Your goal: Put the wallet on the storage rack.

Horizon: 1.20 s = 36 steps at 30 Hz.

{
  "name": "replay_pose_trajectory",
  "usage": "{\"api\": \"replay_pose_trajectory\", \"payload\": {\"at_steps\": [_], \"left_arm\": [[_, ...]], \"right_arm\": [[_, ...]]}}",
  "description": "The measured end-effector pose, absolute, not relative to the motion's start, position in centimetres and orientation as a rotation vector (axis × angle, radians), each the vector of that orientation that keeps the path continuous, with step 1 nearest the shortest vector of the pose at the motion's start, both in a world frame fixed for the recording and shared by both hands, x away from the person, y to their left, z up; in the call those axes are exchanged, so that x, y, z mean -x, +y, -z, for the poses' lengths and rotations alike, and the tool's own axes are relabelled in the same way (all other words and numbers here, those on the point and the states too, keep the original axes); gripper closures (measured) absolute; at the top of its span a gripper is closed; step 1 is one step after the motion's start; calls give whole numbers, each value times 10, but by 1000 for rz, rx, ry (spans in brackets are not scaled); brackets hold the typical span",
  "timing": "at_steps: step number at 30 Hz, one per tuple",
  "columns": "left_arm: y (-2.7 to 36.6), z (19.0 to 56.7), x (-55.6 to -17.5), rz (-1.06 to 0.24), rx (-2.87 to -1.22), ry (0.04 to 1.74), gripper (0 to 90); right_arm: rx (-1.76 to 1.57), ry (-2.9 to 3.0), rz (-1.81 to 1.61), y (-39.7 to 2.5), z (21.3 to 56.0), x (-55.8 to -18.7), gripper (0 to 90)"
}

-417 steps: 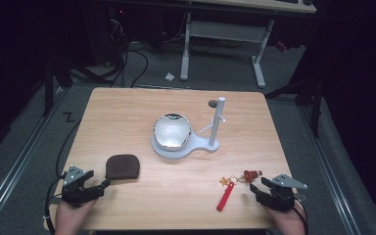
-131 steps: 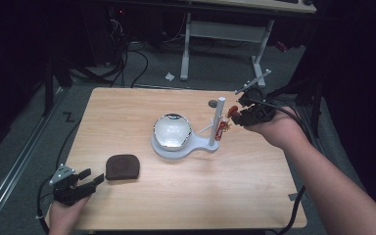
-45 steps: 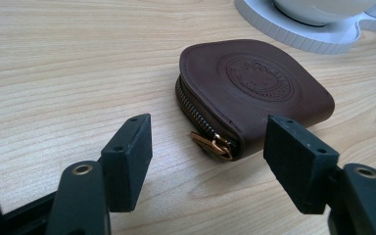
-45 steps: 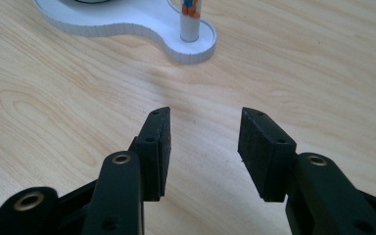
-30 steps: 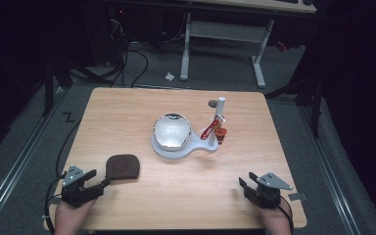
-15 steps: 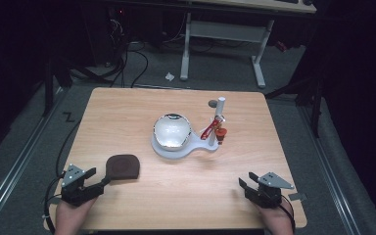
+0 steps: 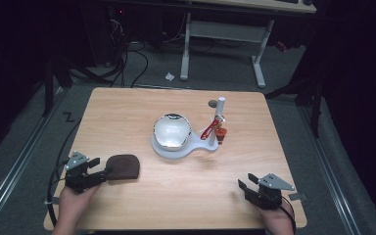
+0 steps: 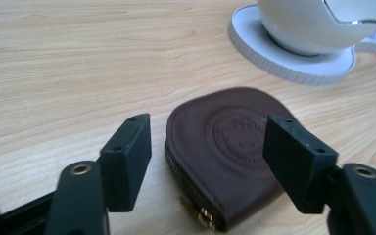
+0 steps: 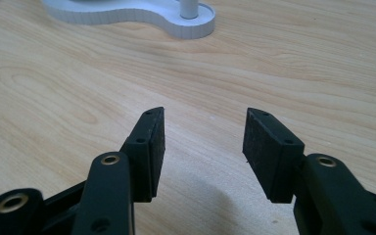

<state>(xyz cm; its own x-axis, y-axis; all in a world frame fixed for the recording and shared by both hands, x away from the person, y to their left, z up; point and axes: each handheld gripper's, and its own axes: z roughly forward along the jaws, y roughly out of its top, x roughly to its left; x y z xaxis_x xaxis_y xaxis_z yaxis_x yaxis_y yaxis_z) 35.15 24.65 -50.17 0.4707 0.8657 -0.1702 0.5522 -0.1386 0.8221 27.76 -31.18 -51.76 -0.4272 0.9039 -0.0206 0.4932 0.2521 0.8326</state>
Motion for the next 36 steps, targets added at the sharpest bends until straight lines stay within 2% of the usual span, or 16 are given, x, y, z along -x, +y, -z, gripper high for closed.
{"api": "replay_pose_trajectory", "payload": {"at_steps": [2, 6, 7, 10, 21, 26, 27, 28, 29, 31, 36], "left_arm": [[247, 500, -358, -425, -1816, 1215, 388], [245, 505, -369, -420, -1809, 1244, 520], [246, 508, -372, -414, -1803, 1263, 520], [249, 517, -379, -356, -1752, 1302, 601], [254, 536, -372, -221, -1650, 1331, 696], [252, 537, -364, -227, -1670, 1310, 732], [252, 537, -364, -227, -1670, 1310, 783], [252, 537, -362, -240, -1674, 1313, 783], [252, 537, -361, -247, -1678, 1308, 832], [249, 536, -359, -288, -1703, 1291, 857], [246, 535, -357, -324, -1719, 1277, 866]], "right_arm": [[-1259, 2032, -1064, -311, 518, -277, 510], [-1279, 2035, -1072, -311, 519, -277, 510], [-1278, 2036, -1073, -311, 519, -277, 510], [-1272, 2048, -1065, -310, 520, -278, 510], [-1289, 2057, -1054, -310, 523, -279, 509], [-1294, 2056, -1049, -308, 523, -279, 509], [-1292, 2058, -1047, -308, 523, -279, 509], [-1292, 2058, -1047, -308, 523, -279, 509], [-1293, 2058, -1046, -307, 523, -279, 509], [-1298, 2058, -1043, -307, 524, -279, 509], [-1296, 2056, -1044, -308, 523, -279, 510]]}}
